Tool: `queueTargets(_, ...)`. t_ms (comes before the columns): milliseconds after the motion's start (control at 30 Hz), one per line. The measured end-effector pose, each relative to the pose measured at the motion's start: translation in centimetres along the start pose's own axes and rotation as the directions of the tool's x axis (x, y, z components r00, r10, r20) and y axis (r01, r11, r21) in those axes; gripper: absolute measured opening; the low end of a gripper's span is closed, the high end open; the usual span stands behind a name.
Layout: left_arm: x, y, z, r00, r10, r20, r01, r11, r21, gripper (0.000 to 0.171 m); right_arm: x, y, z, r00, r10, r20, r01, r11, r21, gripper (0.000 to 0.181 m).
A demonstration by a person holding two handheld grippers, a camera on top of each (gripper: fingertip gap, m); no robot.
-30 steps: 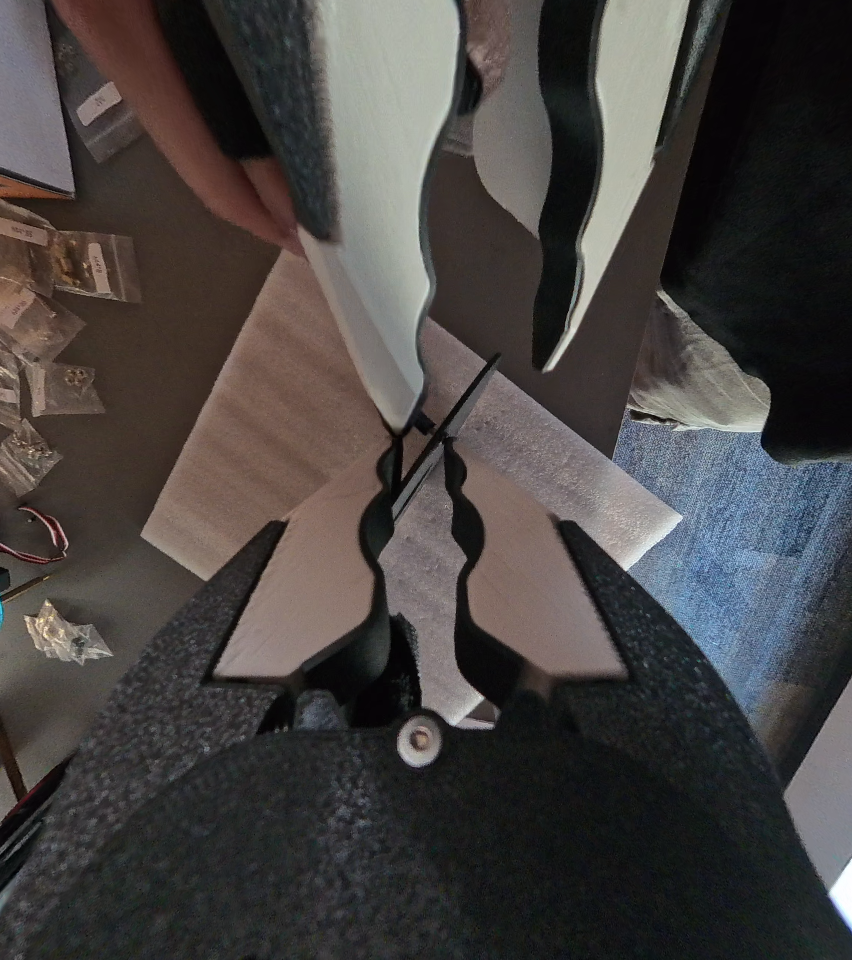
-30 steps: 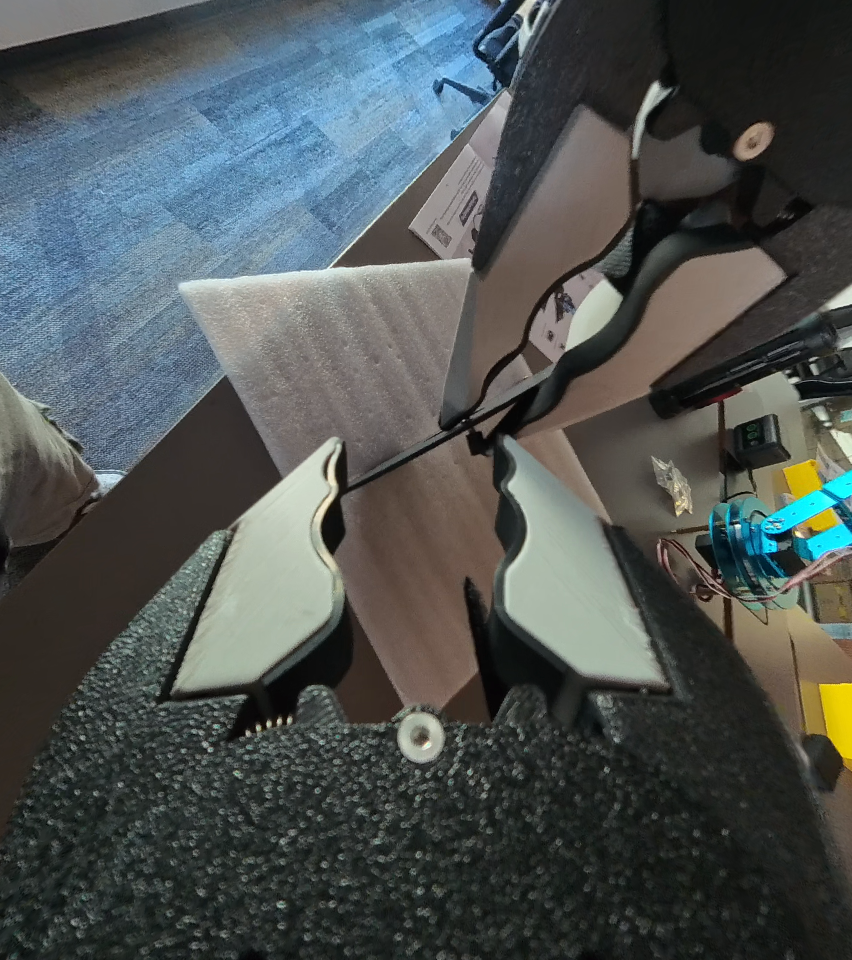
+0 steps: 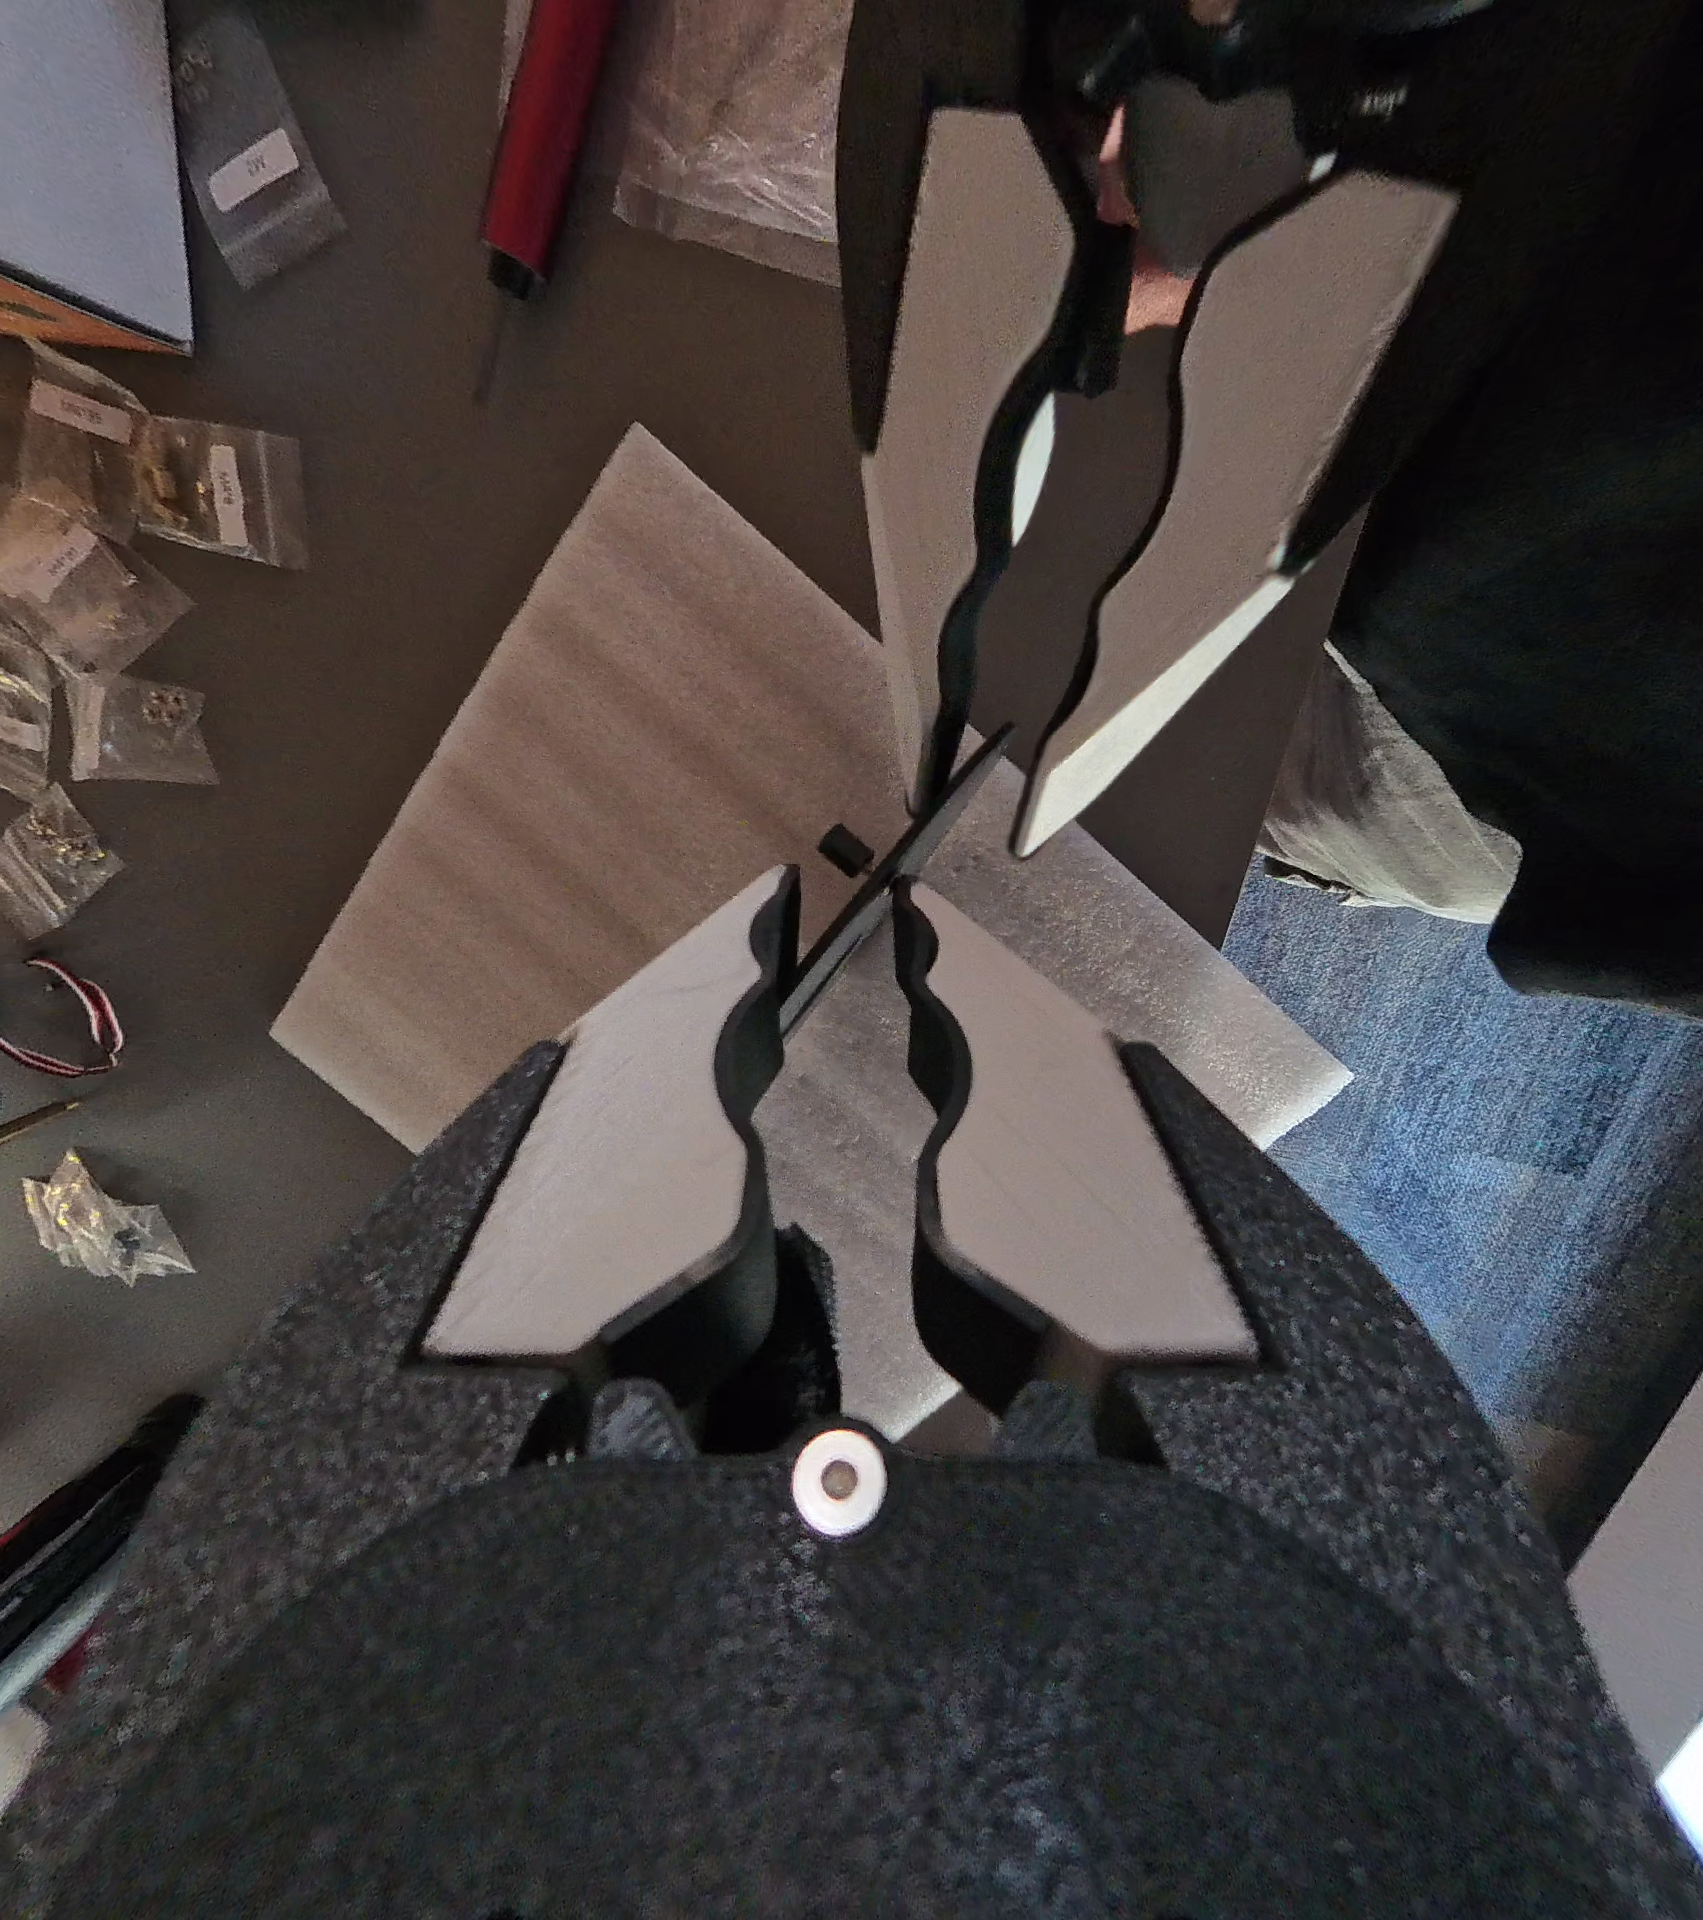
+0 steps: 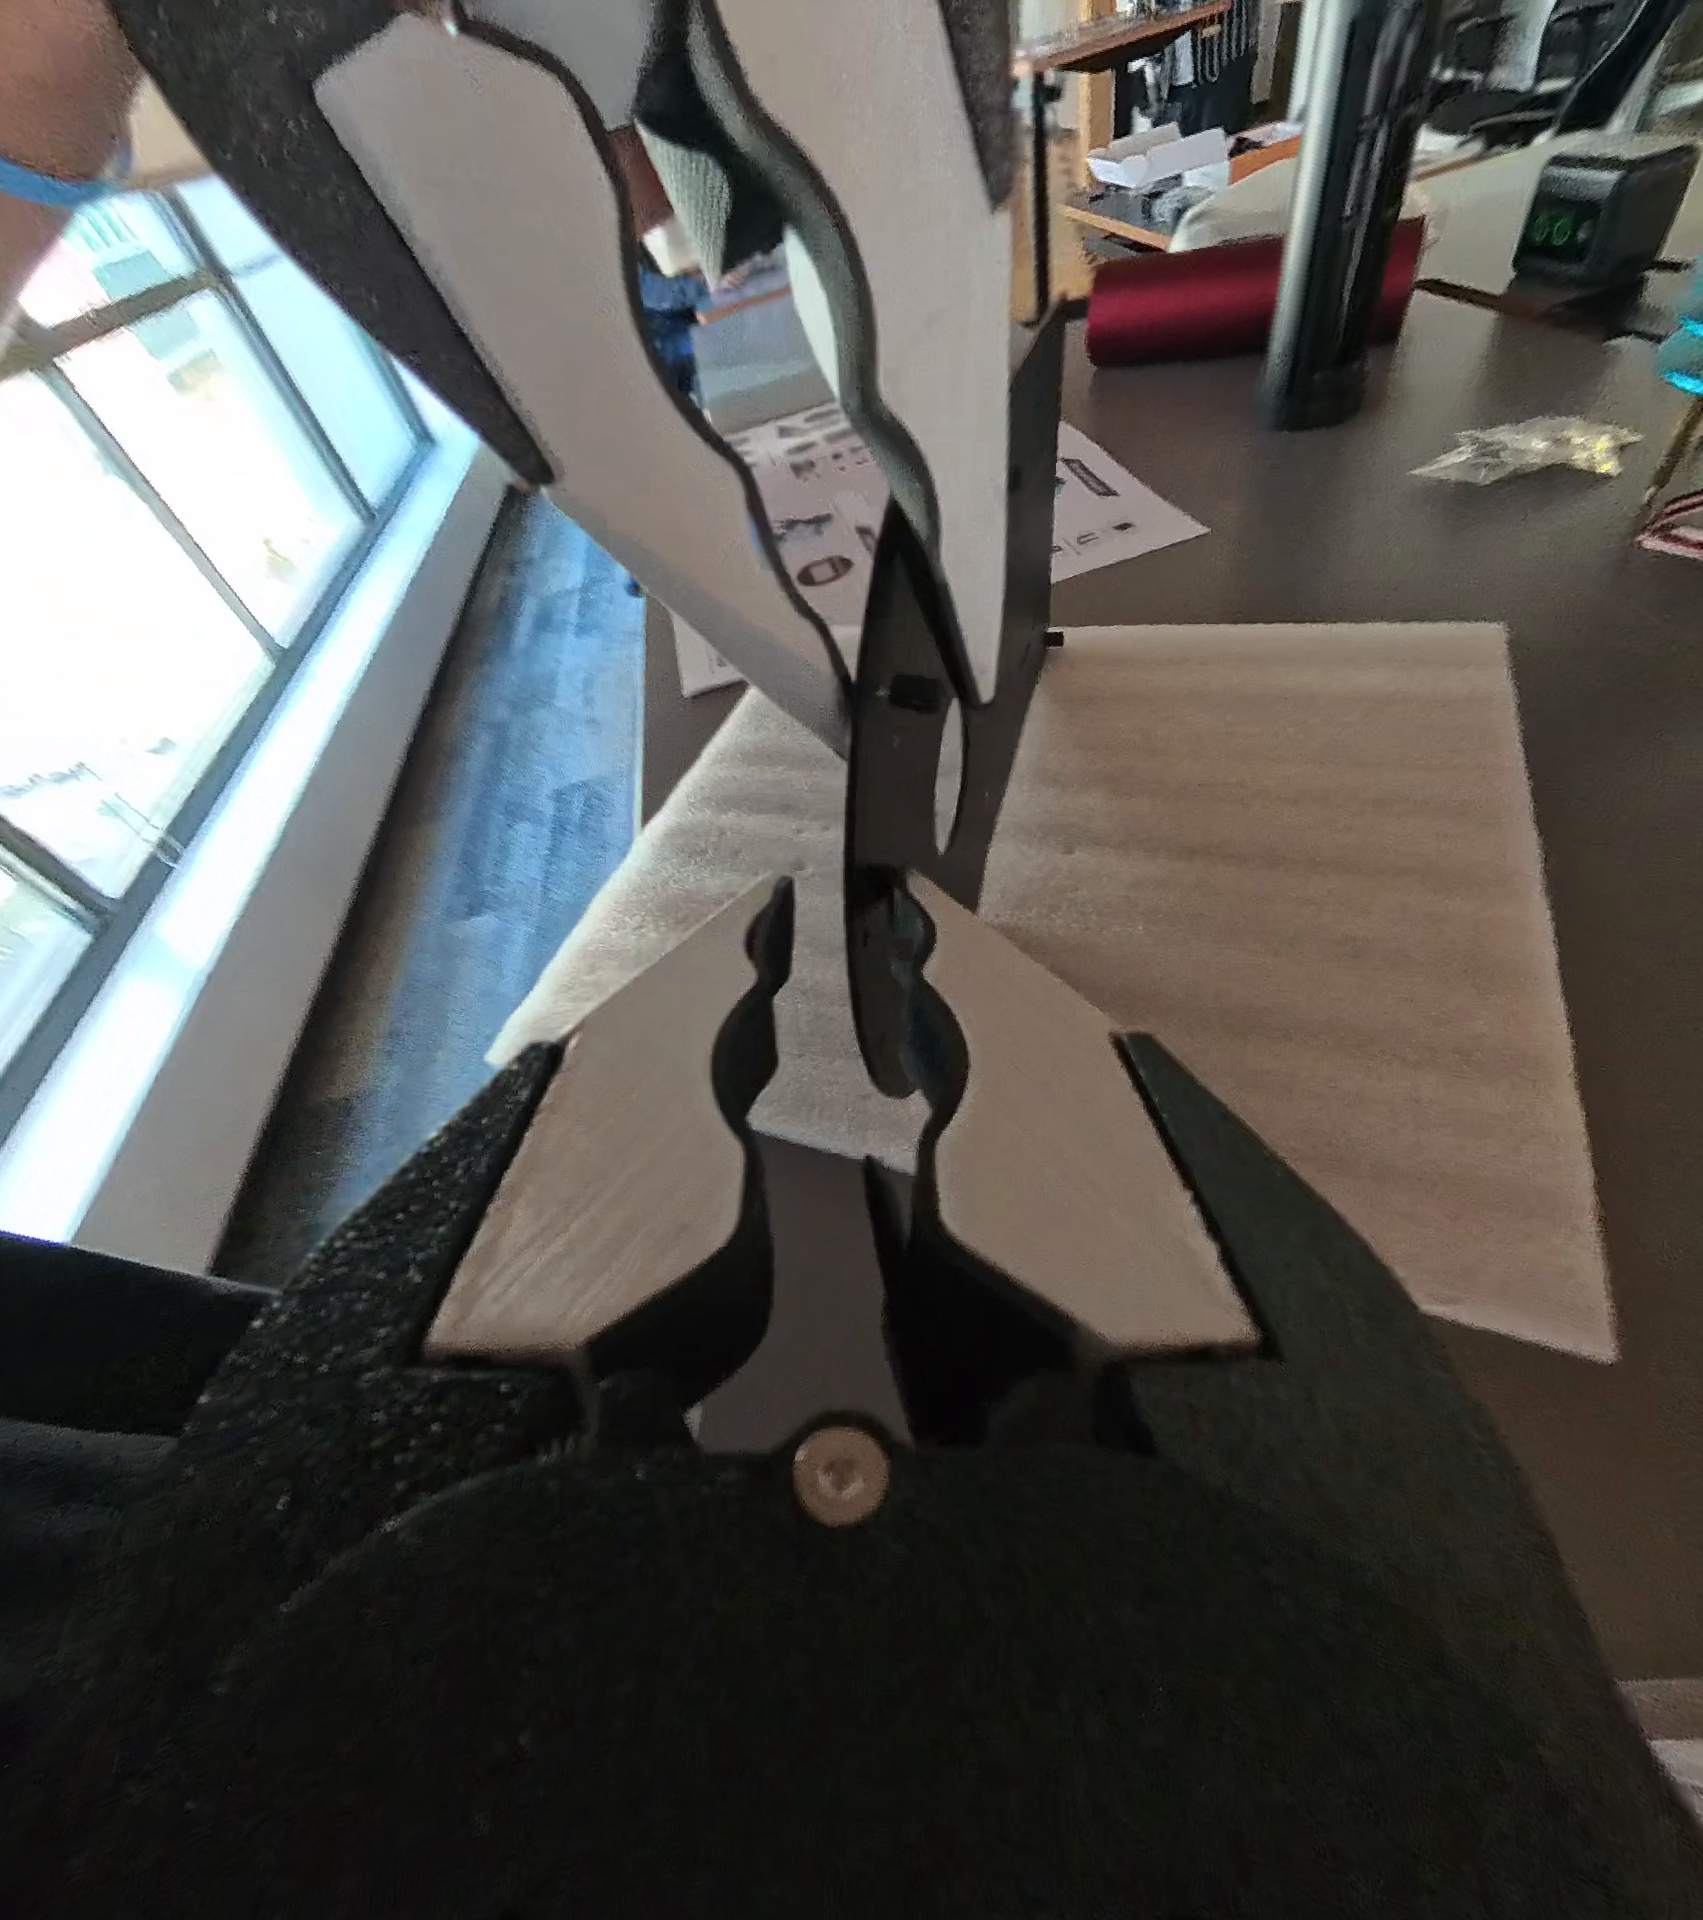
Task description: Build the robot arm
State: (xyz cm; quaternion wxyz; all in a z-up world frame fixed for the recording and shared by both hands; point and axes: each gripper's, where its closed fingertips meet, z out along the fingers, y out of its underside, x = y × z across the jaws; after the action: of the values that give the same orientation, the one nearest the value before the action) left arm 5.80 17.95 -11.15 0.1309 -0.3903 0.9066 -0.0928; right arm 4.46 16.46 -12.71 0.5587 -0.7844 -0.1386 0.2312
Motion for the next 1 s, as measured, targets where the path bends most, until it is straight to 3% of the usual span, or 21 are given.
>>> queueTargets(167,-0.2,-0.1,0.1,0.999,0.028,0.016,-0.028,1.000,-0.014,0.019,0.9,-0.2,0.3,0.992,-0.065,-0.107,0.063,0.998,-0.027,0.005)
queueTargets(467,-0.5,0.0,0.3,0.989,0.142,0.045,-0.139,0.989,-0.056,0.020,1.2,-0.1,0.2,0.988,-0.053,-0.149,0.049,0.998,-0.025,0.003)
queueTargets(1000,-0.9,1.0,0.3,0.987,0.161,0.014,-0.159,0.981,-0.110,0.019,1.1,-0.1,0.2,0.979,-0.110,-0.174,0.104,0.994,-0.042,0.003)
